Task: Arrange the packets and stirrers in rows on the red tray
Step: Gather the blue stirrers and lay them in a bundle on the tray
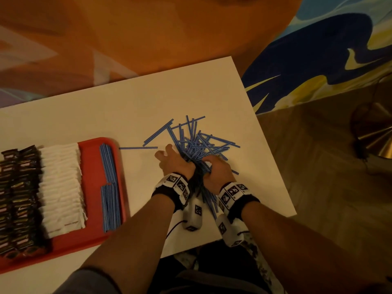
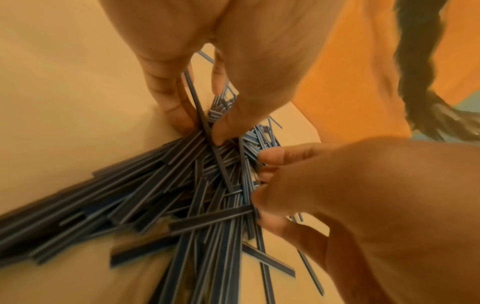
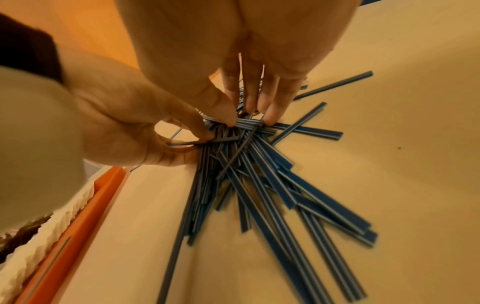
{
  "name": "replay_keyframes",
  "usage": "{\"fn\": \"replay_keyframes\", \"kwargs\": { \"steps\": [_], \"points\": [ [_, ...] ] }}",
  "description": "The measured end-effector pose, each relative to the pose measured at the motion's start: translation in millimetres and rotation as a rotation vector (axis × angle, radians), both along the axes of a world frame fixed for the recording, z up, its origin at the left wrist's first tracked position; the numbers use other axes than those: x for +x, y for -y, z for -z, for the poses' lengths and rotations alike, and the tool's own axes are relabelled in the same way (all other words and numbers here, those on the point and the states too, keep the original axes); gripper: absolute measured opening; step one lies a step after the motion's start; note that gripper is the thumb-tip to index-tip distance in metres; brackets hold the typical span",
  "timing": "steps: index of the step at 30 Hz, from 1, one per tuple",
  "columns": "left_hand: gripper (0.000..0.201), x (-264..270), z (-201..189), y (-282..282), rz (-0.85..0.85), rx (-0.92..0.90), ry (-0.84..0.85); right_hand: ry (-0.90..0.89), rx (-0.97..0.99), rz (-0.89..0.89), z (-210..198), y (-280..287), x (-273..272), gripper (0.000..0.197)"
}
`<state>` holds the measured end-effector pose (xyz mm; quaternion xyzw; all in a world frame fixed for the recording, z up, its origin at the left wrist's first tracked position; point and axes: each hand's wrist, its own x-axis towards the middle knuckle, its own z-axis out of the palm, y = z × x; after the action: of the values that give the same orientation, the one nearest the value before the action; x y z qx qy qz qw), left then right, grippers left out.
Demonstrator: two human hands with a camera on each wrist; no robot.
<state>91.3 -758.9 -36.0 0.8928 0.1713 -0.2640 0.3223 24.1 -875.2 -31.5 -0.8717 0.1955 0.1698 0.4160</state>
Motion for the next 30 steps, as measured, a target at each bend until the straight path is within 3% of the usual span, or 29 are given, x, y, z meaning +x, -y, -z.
{"fn": "replay_keyframes", "kwargs": {
  "steps": [3, 7, 10, 14, 20, 25, 30],
  "points": [
    [0.090, -5.2, -0.1, -4.1, -0.024, 0.142, -0.018, -0.006, -0.106, 0.027, 2.8, 2.1, -2.6, 0.047],
    [0.101, -12.2, 4.1, 1.3, -0.003, 0.154, -0.116, -0.064, -0.131, 0.001, 6.6, 1.4, -3.4, 0.047],
    [0.095, -8.4, 7.2, 14.1, 0.079, 0.096, -0.067, -0.009, -0.077, -0.079, 4.5, -5.3, 4.2, 0.029],
    [0.083, 4.6, 6.8, 28.6, 0.103, 0.046, -0.024, 0.036, 0.006, 0.007, 6.0, -6.6, 10.1, 0.035],
    [0.084, 21.9, 1.0, 29.3, 0.014, 0.054, -0.103, 0.039, -0.018, 0.019, 10.8, 7.8, 4.5, 0.027],
    [0.048, 35.0, -1.4, 15.6, -0.021, 0.042, -0.149, -0.077, -0.028, -0.001, 12.2, 13.5, 12.0, 0.037],
    [0.017, 46.9, -0.6, -10.6, -0.029, 0.010, -0.209, -0.054, -0.023, 0.018, 15.7, 14.2, 19.0, 0.034]
  ]
}}
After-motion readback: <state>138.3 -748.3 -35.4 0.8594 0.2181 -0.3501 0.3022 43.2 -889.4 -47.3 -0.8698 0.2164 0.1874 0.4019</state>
